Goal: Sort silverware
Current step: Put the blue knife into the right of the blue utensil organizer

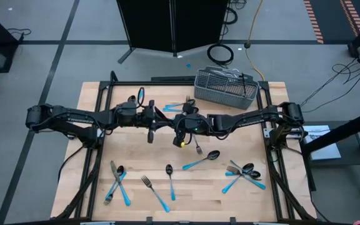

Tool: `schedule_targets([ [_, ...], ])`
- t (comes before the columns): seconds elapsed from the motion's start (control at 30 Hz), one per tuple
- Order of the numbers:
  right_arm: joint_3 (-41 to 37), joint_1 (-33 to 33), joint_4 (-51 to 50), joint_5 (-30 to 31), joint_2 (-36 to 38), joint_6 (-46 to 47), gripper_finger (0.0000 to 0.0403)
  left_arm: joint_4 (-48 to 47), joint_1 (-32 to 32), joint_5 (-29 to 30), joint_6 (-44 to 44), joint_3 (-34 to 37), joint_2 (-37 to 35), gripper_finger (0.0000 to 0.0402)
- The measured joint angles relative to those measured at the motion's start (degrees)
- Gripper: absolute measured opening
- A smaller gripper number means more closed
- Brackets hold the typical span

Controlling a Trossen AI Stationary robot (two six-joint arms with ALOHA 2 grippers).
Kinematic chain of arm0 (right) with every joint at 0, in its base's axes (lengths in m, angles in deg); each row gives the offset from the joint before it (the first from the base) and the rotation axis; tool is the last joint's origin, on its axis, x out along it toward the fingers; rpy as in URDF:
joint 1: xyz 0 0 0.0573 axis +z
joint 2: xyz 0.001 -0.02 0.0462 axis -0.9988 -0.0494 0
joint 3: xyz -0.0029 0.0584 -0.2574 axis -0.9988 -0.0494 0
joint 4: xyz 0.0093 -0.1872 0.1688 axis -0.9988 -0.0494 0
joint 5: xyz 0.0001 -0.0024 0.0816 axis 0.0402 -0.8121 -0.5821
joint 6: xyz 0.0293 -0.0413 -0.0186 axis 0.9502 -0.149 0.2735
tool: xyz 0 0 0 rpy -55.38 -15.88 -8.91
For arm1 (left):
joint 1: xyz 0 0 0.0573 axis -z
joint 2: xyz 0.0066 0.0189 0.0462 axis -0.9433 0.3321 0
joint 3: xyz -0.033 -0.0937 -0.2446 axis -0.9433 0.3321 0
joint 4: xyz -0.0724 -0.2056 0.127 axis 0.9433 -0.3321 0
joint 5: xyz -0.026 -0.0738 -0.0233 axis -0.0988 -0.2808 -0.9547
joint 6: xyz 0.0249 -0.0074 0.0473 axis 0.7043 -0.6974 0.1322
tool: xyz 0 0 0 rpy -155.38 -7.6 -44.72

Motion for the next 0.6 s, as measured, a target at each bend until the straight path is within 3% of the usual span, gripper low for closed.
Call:
schedule_targets([
  [0.33,-0.11,-0.27,-3.46,0.23,1.96,3.51,0.0016,-3.18,-0.07,-0.17,-3.9,-1.23,-0.16,0.0159],
  [0.6,-0.11,-1.57,-10.55,0.46,10.39,4.15,0.0016,-20.83,-3.33,2.14,0.2,-6.84,-6.42,0.0204],
])
